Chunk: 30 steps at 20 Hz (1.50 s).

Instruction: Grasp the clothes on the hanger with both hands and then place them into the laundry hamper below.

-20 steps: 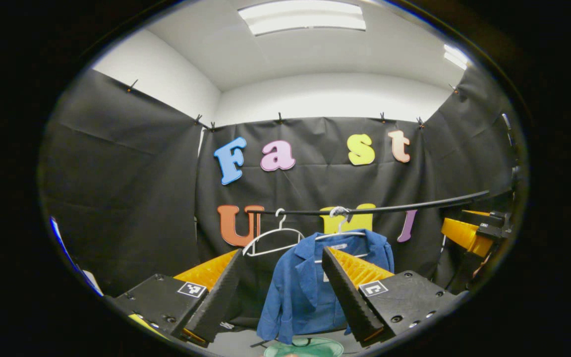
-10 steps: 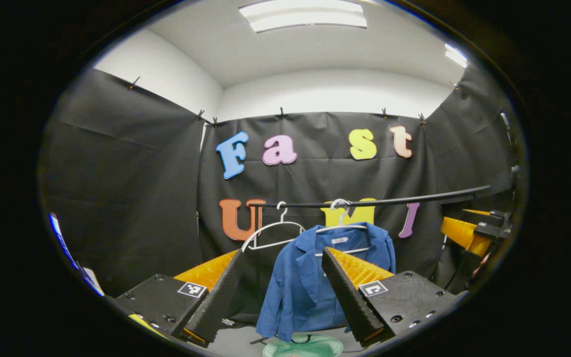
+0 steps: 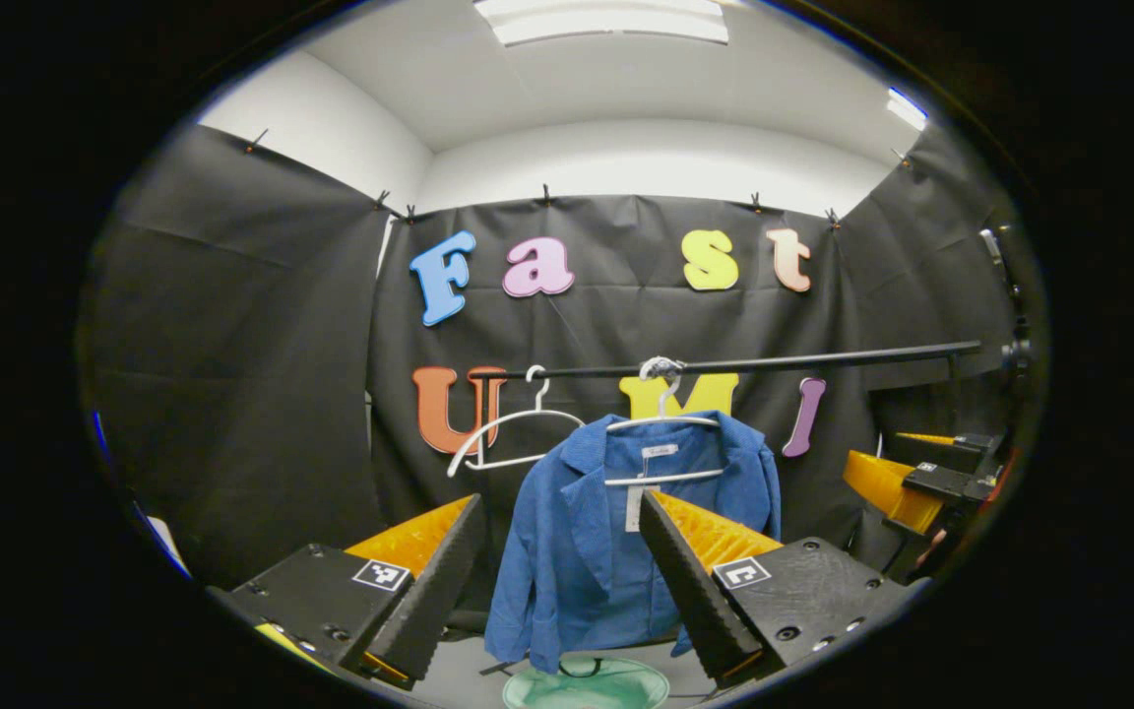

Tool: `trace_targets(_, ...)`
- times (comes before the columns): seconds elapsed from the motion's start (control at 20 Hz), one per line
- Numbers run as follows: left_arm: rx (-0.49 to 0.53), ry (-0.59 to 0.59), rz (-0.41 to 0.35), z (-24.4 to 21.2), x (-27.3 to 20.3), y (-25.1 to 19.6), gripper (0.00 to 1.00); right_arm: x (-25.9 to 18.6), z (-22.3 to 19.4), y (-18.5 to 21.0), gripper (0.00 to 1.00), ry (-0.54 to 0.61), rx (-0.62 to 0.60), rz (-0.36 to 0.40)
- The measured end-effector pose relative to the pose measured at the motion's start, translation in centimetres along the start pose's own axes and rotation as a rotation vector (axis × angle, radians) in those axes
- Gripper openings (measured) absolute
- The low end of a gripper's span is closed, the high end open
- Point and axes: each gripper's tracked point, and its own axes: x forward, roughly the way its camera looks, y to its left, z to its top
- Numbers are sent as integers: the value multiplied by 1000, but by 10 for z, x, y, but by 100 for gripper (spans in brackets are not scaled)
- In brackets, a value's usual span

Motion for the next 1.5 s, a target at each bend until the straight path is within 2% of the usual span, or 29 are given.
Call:
trace_targets(0.4,7,49,-30,-49,61,-6,100,69,-43,9,100,47,-36,-45)
trace_targets(0.45,13,57,-38,-57,69,-8,96,78,-47,8,99,53,-33,-53)
trace_targets(0.6,17,93,-62,-77,99,-14,100,105,-66,5,100,84,-32,-79)
trace_targets(0.65,13,105,-68,-84,108,-16,96,114,-73,5,99,95,-32,-86)
trace_targets(0.8,-5,132,-94,-104,138,-25,97,142,-95,2,99,131,-45,-116)
trace_targets(0.95,-32,177,-91,-132,165,-27,100,165,-115,-1,98,163,-56,-148)
trace_targets(1.1,-52,213,-67,-156,191,-25,96,184,-132,-4,99,192,-65,-174)
trace_targets(1.15,-53,224,-47,-162,199,-21,100,188,-137,-6,99,202,-70,-185)
trace_targets(1.2,-55,232,-34,-165,206,-19,96,193,-140,-7,99,207,-74,-196)
trace_targets(1.5,-42,240,-6,-177,245,-18,96,221,-148,-19,99,204,-81,-266)
